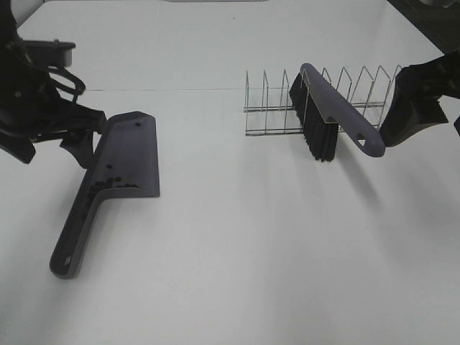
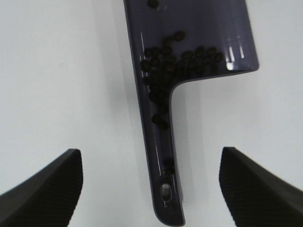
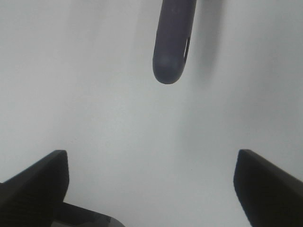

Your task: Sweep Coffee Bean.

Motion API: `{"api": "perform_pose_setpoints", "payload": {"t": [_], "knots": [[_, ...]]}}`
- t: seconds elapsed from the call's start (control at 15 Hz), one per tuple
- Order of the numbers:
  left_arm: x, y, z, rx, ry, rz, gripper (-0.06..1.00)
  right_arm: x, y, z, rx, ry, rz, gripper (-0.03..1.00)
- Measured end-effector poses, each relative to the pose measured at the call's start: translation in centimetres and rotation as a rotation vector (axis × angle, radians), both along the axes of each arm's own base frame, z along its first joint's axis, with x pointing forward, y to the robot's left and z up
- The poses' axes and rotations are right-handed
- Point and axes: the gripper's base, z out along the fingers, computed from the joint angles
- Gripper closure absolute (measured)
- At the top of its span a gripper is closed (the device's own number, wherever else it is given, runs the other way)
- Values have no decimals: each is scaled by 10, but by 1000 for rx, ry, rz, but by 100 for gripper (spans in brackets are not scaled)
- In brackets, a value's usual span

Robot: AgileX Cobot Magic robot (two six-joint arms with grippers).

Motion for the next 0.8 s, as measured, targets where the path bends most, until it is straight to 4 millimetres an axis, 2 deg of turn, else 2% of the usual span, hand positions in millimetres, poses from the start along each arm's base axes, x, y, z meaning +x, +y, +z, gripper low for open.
{"api": "perform_pose_setpoints", "payload": {"t": [0.13, 0.2, 0.27, 0.53, 0.67, 0.8], "knots": [[-8, 7, 30, -16, -85, -28, 21, 2, 0, 1, -1, -23, 9, 8], [-10, 17, 43, -20, -117, -18, 21, 2, 0, 1, -1, -25, 9, 8], [-10, 41, 58, -11, -141, 13, 21, 5, 0, 8, -1, -46, 10, 8], [-20, 109, 73, 41, -92, 90, 21, 9, -2, 31, -33, -76, 21, 8], [-28, 128, 78, 46, -66, 116, 21, 9, -2, 31, -45, -20, 26, 8], [-34, 135, 83, 47, -51, 132, 21, 6, -2, 27, -52, 38, 30, 8]]}}
